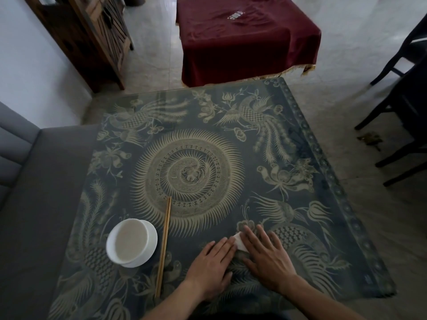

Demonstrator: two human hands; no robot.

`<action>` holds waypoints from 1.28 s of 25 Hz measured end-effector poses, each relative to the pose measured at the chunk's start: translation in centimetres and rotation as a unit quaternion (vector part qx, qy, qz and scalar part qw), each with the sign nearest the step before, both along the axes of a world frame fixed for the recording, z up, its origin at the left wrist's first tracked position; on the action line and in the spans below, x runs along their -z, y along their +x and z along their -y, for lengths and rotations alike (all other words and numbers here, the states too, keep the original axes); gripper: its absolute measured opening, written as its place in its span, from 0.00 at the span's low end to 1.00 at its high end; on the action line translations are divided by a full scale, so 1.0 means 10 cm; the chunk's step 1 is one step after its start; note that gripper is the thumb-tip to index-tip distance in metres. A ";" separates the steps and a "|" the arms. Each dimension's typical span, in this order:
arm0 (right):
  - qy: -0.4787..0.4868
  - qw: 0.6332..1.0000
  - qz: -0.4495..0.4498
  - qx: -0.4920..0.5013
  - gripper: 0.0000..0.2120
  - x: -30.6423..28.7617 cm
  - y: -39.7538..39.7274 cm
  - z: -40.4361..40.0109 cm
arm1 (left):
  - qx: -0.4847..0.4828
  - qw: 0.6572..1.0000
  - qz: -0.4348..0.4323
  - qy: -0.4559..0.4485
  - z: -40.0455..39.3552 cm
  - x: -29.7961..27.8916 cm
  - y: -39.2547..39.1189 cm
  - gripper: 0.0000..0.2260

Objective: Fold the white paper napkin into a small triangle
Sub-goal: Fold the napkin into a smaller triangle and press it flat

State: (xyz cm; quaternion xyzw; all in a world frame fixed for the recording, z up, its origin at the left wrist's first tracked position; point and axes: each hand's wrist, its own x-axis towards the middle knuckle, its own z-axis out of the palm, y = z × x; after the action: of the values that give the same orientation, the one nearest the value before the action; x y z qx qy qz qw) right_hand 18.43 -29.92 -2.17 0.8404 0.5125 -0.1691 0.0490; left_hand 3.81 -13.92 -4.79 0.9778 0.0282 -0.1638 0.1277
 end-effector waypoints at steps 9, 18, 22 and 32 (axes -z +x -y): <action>0.028 0.999 0.026 -0.005 0.28 0.14 -0.14 0.50 | 0.016 0.999 0.012 0.025 -0.02 0.03 0.00 0.33; 0.102 0.994 0.022 -0.025 0.33 0.17 -0.47 0.01 | 0.016 1.000 -0.006 0.000 -0.02 0.01 0.01 0.33; 0.085 0.996 0.009 -0.018 0.34 0.26 -0.44 0.01 | 0.023 0.999 -0.023 -0.023 -0.08 -0.01 0.01 0.33; 0.061 0.997 0.038 -0.009 0.31 0.30 -0.21 0.37 | 0.040 0.999 -0.027 -0.018 -0.12 -0.01 0.00 0.33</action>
State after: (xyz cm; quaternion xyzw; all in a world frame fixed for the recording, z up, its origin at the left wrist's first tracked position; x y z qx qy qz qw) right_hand 16.31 -33.64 -5.12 0.8432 0.5269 -0.1052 0.0185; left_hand 3.83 -12.74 -4.70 0.9708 -0.0102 -0.1959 0.1379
